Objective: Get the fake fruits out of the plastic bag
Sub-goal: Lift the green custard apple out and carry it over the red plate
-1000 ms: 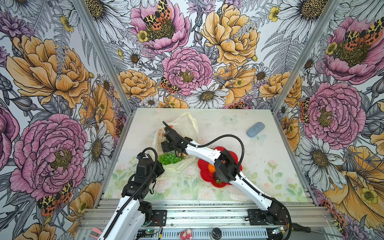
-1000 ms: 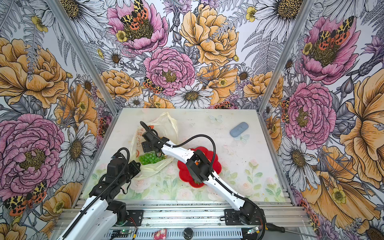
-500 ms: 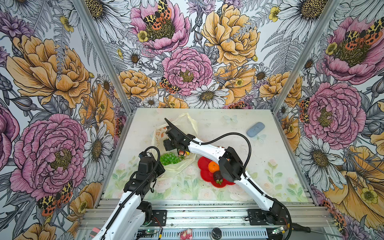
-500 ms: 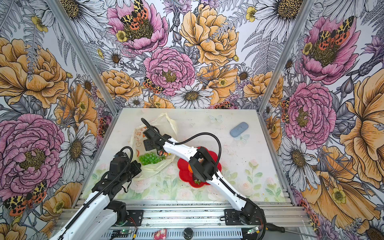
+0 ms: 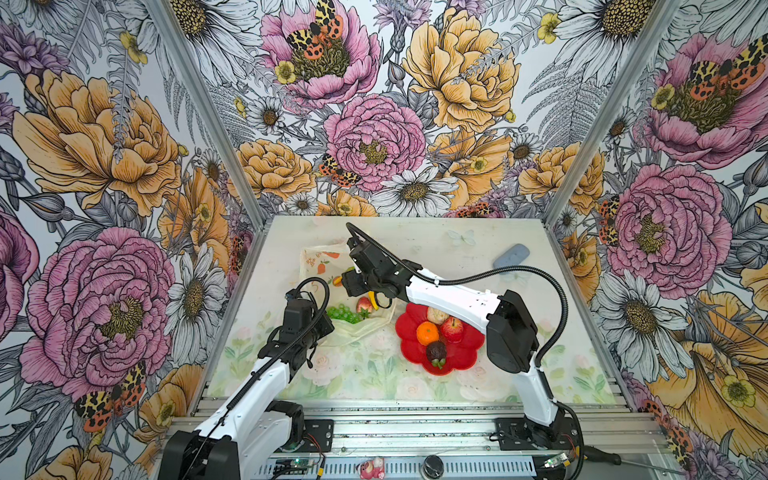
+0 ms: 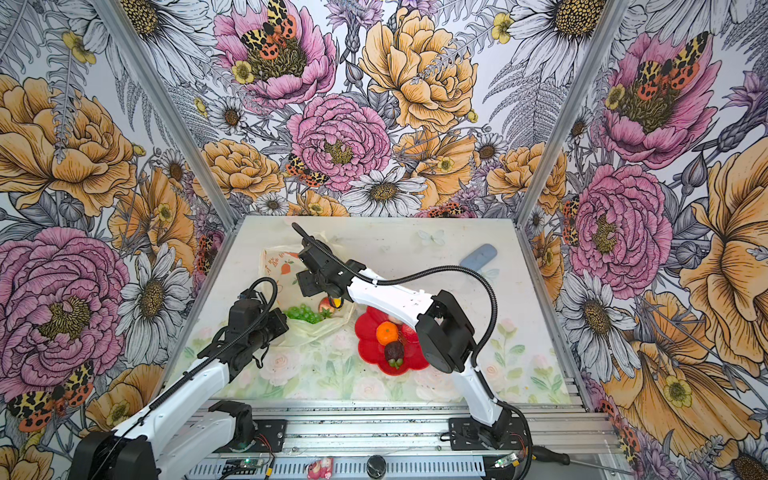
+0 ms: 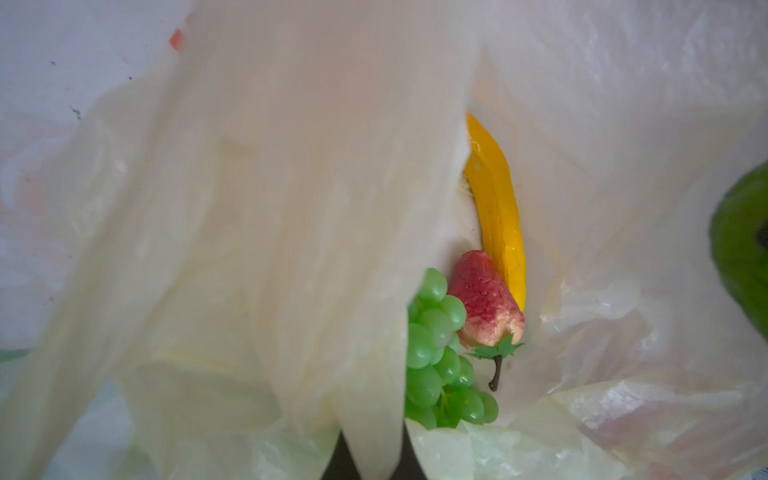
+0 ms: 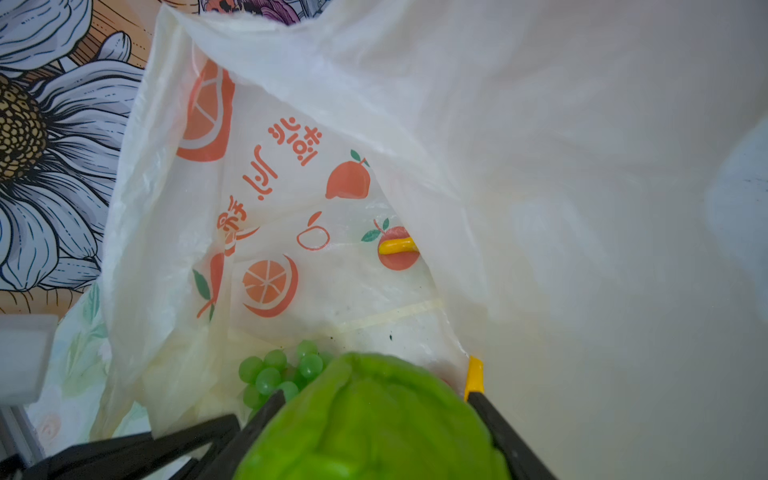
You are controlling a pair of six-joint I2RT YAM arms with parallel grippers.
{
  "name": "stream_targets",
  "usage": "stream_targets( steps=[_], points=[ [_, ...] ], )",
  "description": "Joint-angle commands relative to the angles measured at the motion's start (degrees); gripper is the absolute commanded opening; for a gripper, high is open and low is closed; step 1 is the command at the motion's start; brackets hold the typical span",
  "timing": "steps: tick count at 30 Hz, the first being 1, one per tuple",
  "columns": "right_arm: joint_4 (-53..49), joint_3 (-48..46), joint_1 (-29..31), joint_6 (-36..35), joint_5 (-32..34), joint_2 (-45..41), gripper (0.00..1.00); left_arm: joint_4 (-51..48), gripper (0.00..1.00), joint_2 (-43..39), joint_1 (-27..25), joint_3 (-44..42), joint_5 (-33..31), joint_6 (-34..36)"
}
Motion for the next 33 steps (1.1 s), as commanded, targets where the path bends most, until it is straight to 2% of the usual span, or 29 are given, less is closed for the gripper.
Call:
stream_targets(
  steps=[1,12,26,33],
  points=[
    [2.26,-4.96,0.75,-1.21,2.26,-6.53,0.65,5.40,0.00,0.10,0.43,0.49,1.32,2.75],
    [2.14,-27.23,1.46,0.80,8.09,-26.63,0.64,9.05,0.00,0.87,-4.27,0.06,0.26,5.14],
    [-7.82,-48.20,1.24,9.64,13.54,-45.98,0.62,7.87,0.00,-0.90,-4.51,-0.09,-0.18,4.99],
    [-8.71,-59.32,-0.64,15.66,15.76,-54.17,0.61,8.11,0.00,-0.70,-4.68,-0.24,-0.54,4.99]
  ],
)
